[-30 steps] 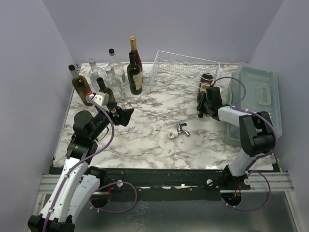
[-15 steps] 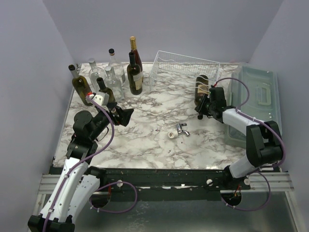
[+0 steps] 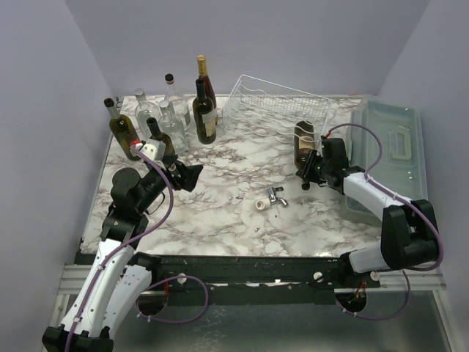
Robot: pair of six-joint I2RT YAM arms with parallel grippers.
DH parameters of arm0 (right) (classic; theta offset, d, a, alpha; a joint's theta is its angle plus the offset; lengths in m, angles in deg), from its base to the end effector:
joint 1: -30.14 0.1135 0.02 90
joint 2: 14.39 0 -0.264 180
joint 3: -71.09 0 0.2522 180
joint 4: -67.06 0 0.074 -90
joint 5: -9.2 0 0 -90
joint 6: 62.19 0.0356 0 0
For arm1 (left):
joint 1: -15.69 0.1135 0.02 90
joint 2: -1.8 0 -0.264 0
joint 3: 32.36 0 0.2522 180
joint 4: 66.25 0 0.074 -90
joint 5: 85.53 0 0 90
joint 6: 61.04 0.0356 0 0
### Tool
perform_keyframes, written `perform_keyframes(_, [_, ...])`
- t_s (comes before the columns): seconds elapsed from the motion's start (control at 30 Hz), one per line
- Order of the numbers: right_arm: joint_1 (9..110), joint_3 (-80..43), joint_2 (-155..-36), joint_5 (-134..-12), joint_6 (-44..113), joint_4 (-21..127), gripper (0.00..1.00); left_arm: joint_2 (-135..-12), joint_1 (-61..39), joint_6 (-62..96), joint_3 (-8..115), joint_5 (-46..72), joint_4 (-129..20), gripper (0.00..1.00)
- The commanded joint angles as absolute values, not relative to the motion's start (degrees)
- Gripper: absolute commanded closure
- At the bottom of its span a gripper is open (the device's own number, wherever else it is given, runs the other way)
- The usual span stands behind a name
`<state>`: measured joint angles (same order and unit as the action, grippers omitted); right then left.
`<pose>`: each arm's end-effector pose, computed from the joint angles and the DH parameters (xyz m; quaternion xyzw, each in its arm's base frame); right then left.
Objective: Take the wine bottle off the wine rack
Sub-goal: Pick up the wine bottle from the wine rack.
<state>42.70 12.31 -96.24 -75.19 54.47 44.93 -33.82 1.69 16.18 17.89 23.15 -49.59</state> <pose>0.2840 0.0668 0.1984 0.0948 0.9187 0.1704 0.3434 0.1497 -0.0491 0.3271 0.1203 0.7087 -0.2723 0.6396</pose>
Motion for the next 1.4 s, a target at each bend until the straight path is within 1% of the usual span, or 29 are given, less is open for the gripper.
perform_keyframes(0.0, [42.96,13.61,-93.01,-71.54,52.94,47.64,1.00,-33.57,1.56,16.74,17.19,22.33,-48.79,0.01])
perform_keyframes(0.2, [42.94,16.91,-92.12,-72.61,53.63,49.00,1.00,-33.54,1.55,16.91,17.12,22.01,-48.79,0.01])
perform_keyframes(0.33, [42.97,22.04,-89.62,-72.75,55.13,52.74,1.00,-33.71,1.53,16.99,17.13,22.01,-48.78,0.01])
perform_keyframes(0.43, [42.91,24.44,-88.65,-71.78,55.58,55.47,1.00,-33.87,1.52,16.95,17.16,21.91,-48.75,0.01])
perform_keyframes(0.6, [42.98,25.86,-87.65,-69.37,56.22,55.90,1.00,-34.05,1.54,17.06,16.99,21.71,-48.74,0.01])
perform_keyframes(0.77, [42.92,26.11,-85.66,-66.35,56.13,54.26,1.00,-34.13,1.56,17.20,17.07,21.52,-48.62,0.01])
perform_keyframes(1.07, [42.93,28.16,-77.84,-66.06,58.74,49.62,1.00,-34.29,1.54,17.26,17.06,21.70,-48.63,0.01])
perform_keyframes(1.37, [42.89,25.83,-75.75,-64.24,58.48,43.07,1.00,-34.12,1.54,17.39,17.03,21.47,-48.53,0.01])
